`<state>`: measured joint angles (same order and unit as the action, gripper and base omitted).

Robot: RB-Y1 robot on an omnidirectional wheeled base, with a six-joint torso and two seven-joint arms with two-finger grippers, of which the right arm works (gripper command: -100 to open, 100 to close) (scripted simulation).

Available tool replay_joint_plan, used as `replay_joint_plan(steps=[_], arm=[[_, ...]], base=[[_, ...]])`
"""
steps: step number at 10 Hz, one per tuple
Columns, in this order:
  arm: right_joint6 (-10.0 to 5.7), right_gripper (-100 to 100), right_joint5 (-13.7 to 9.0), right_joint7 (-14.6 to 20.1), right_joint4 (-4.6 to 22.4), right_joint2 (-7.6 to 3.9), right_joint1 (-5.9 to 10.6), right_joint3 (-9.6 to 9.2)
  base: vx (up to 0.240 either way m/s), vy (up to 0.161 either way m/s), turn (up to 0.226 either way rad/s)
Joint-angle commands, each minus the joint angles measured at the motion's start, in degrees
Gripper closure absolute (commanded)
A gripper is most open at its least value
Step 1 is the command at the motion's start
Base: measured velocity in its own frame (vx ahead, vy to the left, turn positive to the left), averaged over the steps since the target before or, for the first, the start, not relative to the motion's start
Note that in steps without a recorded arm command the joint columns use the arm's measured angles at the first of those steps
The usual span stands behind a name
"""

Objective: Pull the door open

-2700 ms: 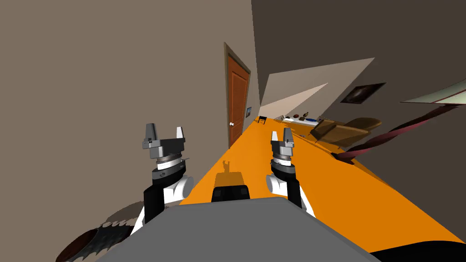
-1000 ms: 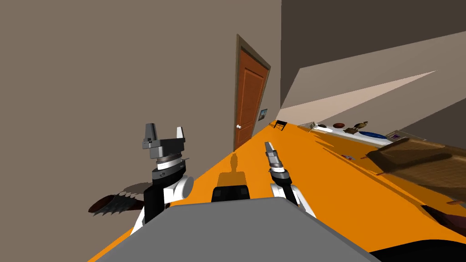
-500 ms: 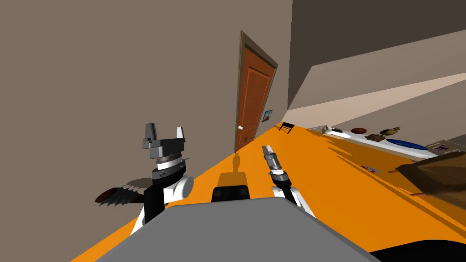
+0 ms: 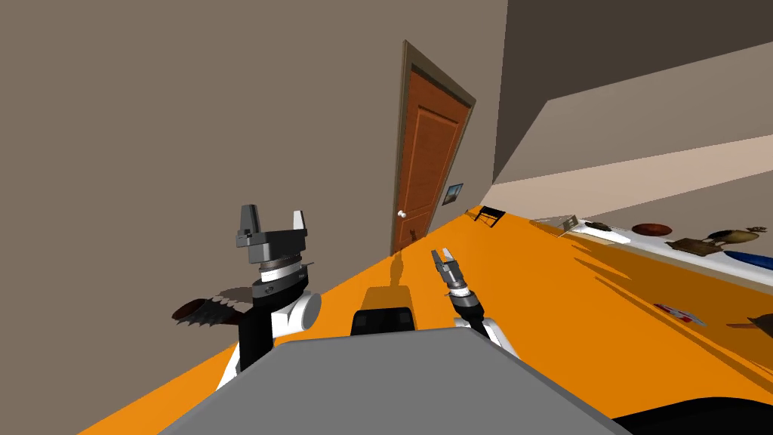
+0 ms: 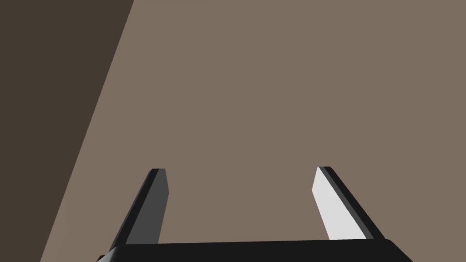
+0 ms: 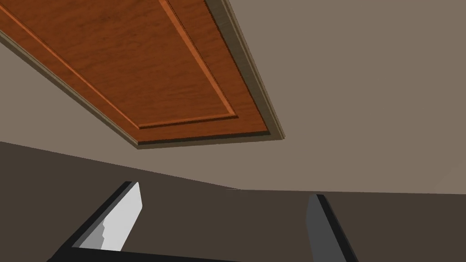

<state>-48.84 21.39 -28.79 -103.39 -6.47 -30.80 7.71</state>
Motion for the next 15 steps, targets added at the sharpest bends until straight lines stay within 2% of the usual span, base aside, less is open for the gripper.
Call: replay_joint_plan(steps=[1, 7, 15], arm=[[-1.17, -100, 1.16, -1.60, 1.94, 0.00, -0.20, 0.46], [-4.97, -100, 5.67, -7.24, 9.05, 0.16, -0.73, 2.31], [-9.17, -100, 10.67, -13.49, 16.92, 1.09, -1.31, 4.36]], base=[[0.057, -0.109, 0.140], [0.074, -0.116, 0.149], [0.083, -0.106, 0.120]])
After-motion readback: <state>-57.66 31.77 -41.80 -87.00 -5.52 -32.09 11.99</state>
